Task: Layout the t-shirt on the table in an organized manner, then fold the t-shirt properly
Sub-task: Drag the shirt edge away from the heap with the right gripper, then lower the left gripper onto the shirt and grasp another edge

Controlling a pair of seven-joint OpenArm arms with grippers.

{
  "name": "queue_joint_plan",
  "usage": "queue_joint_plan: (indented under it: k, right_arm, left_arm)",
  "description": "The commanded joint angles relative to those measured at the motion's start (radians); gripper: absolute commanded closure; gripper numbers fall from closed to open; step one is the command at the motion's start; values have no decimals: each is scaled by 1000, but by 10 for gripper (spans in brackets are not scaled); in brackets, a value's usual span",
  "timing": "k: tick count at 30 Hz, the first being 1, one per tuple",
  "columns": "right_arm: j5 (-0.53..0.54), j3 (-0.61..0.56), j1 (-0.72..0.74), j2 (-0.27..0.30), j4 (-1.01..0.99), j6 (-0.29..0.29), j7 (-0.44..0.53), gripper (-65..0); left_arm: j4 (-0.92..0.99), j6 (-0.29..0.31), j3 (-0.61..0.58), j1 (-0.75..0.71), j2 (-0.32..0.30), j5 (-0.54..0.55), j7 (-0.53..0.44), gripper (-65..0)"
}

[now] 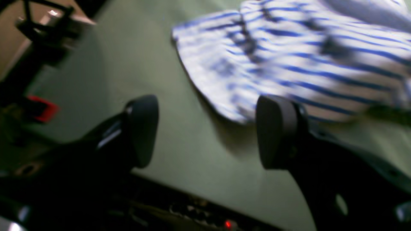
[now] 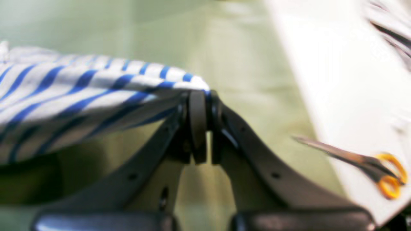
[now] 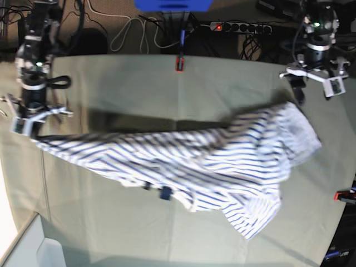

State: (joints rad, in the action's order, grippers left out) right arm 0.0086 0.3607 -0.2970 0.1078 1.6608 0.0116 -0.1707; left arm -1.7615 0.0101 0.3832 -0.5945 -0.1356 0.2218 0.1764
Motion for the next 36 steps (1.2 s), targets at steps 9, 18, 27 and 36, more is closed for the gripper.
queue_joint_plan:
  k: [9, 18, 27, 36]
  right_arm:
    - [-3, 65, -9, 7, -26, -3, 32, 0]
    - [-3, 60, -21, 7, -26, -3, 32, 0]
    - [-5, 60, -20, 5, -26, -3, 32, 0]
    - [-6, 67, -17, 10, -92, -5, 32, 0]
  left_arm:
    - [119, -5, -186, 107, -3, -9, -22, -458]
    - [294, -5, -235, 233, -11, -9, -22, -440]
    - [298, -5, -244, 331, -34, -2, -22, -3]
    - [124, -9, -241, 517, -62, 0, -22, -1]
